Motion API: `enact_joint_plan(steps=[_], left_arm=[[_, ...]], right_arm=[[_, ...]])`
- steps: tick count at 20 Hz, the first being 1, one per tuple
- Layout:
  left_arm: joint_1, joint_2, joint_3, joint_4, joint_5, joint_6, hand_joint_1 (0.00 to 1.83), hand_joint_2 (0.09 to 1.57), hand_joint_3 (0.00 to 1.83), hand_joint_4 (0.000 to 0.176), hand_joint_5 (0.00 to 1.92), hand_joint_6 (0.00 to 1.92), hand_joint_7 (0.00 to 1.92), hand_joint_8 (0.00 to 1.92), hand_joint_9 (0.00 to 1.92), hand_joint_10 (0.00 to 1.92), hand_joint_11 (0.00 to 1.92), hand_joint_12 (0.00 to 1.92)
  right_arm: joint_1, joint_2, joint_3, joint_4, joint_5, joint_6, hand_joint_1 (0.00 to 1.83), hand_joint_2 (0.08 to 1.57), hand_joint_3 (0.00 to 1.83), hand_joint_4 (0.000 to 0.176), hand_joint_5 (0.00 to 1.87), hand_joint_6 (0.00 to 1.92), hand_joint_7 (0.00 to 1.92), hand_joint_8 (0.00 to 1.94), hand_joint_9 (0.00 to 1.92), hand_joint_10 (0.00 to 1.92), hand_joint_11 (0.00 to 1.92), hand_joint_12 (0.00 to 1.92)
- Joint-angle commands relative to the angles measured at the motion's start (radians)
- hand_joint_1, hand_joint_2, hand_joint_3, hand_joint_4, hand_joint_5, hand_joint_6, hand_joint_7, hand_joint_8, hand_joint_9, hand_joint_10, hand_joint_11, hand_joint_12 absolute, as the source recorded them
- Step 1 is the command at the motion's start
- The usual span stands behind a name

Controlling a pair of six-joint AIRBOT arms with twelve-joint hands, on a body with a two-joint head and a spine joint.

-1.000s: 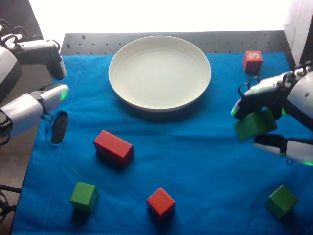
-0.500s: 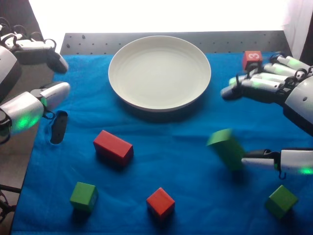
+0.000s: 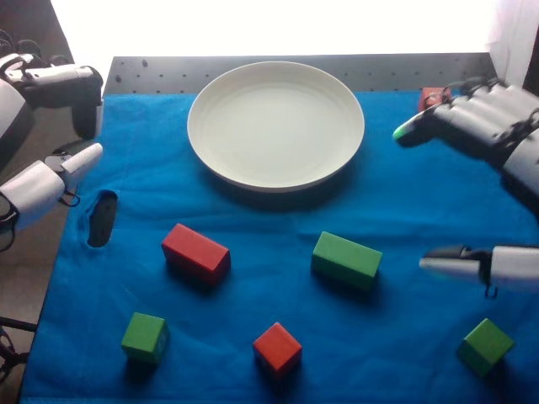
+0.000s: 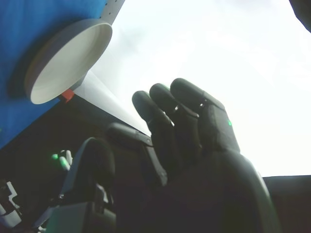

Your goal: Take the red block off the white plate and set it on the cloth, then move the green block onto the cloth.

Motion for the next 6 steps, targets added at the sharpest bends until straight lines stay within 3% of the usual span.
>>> enact_joint_plan(steps=[1,2,3,4,5,6], left_arm=[[-0.006,0.007,-0.001,0.032,-0.143,0.000,0.77,1.35,0.00,0.176,0.55,1.60,0.62,0.13,0.41,0.44,0.00,1.36],[-0.006,0.011,-0.002,0.034,-0.155,0.000,0.75,1.36,0.00,0.176,0.53,1.63,0.61,0.11,0.43,0.42,0.00,1.40],[-0.006,0.015,0.000,0.033,-0.162,0.000,0.62,1.33,0.00,0.022,0.42,0.87,0.63,0.10,0.45,0.45,0.02,1.48],[-0.006,0.019,0.003,0.031,-0.169,0.000,0.59,1.30,0.00,0.000,0.42,0.40,0.62,0.06,0.46,0.39,0.06,1.40],[-0.009,0.025,0.004,0.031,-0.186,0.000,0.60,1.29,0.00,0.000,0.43,0.16,0.61,0.02,0.51,0.28,0.11,1.33],[-0.014,0.030,0.004,0.032,-0.206,0.000,0.67,1.25,0.00,0.000,0.42,0.07,0.60,0.01,0.58,0.19,0.22,1.21]], right_arm=[[0.006,0.011,0.000,0.006,-0.174,0.004,0.97,0.93,0.00,0.000,0.21,0.75,0.18,0.74,0.00,1.11,0.00,1.69],[0.006,0.021,0.001,0.022,-0.211,0.003,1.00,0.93,0.00,0.000,0.20,0.73,0.18,0.74,0.00,1.08,0.00,1.58],[0.006,0.027,0.002,0.032,-0.238,0.001,1.00,0.96,0.00,0.000,0.18,0.71,0.17,0.74,0.00,1.07,0.00,1.57],[0.006,0.033,0.004,0.043,-0.272,-0.005,1.00,0.98,0.00,0.000,0.15,0.74,0.17,0.75,0.01,1.06,0.00,1.58],[0.006,0.034,0.006,0.059,-0.319,-0.012,1.00,1.00,0.00,0.000,0.16,0.76,0.21,0.71,0.06,1.03,0.00,1.59],[0.006,0.034,0.010,0.068,-0.365,-0.016,1.01,1.03,0.00,0.000,0.11,0.81,0.23,0.65,0.11,0.97,0.00,1.56]])
